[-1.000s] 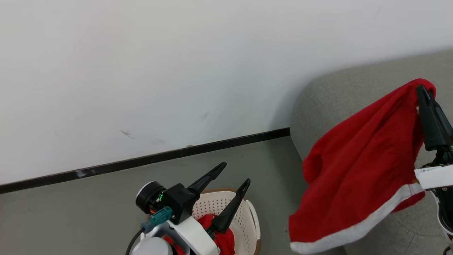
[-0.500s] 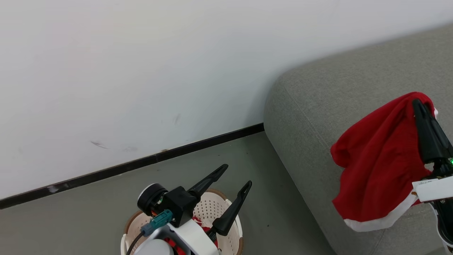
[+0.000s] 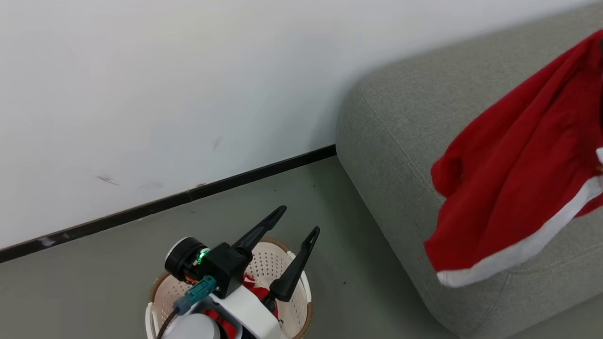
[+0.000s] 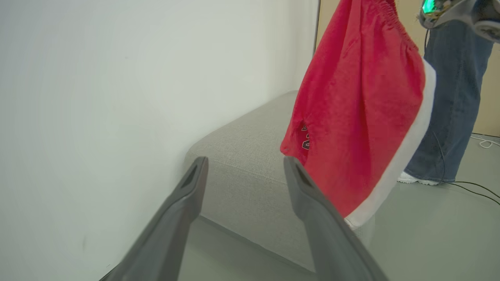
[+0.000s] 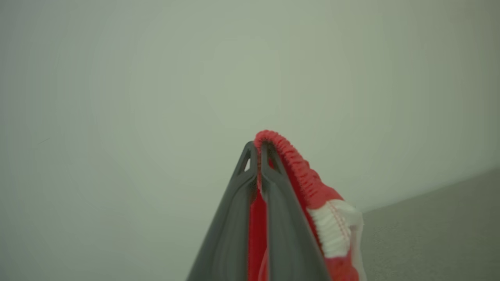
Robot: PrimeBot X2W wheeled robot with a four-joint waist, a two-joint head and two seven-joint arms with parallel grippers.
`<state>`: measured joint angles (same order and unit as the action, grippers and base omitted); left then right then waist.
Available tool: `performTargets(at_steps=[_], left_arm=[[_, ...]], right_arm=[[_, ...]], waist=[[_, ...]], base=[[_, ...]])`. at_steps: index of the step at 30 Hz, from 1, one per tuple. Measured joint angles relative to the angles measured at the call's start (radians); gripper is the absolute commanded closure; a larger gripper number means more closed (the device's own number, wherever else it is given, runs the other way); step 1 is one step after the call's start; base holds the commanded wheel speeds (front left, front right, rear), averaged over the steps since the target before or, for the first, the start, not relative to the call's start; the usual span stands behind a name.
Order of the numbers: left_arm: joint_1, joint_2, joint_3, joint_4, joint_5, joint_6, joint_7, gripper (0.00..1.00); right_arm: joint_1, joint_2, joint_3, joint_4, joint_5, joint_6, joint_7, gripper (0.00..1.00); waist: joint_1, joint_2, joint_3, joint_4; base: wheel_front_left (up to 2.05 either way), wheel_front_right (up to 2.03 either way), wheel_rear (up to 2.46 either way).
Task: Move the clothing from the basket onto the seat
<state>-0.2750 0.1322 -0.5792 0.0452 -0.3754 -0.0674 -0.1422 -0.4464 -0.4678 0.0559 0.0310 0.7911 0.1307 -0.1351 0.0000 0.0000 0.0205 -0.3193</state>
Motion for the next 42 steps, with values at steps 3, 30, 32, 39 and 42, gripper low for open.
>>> performTargets(at_steps=[3,30,32,39,42], left_arm=[[0.0,0.008,0.006,-0.017,0.007,0.012,0.007,0.0],[-0.072,0.048,-0.013,-0.183,0.078,0.037,0.09,0.0],[-0.086,0.049,-0.015,-0.19,0.08,0.037,0.098,0.0],[-0.109,0.049,-0.026,-0.207,0.096,0.028,0.115,0.0],[-0.111,0.048,-0.03,-0.208,0.096,0.024,0.121,0.0]], right_arm=[[-0.107,-0.016,-0.031,0.045,-0.001,0.0,0.022,1.0],[-0.454,-0.156,-0.273,0.491,-0.109,0.0,0.042,1.0],[-0.464,-0.171,-0.291,0.505,-0.116,0.0,0.027,1.0],[-0.471,-0.18,-0.287,0.567,-0.151,0.0,-0.004,1.0],[-0.45,-0.157,-0.269,0.593,-0.156,0.0,-0.014,1.0]], waist=[[0.0,0.0,0.021,0.004],[0.0,0.0,0.232,0.102],[0.0,0.0,0.246,0.108],[0.0,0.0,0.292,0.124],[0.0,0.0,0.304,0.127]], base=[[0.0,0.0,0.0],[0.0,0.0,0.0],[0.0,0.0,0.0],[0.0,0.0,0.0],[0.0,0.0,0.0]])
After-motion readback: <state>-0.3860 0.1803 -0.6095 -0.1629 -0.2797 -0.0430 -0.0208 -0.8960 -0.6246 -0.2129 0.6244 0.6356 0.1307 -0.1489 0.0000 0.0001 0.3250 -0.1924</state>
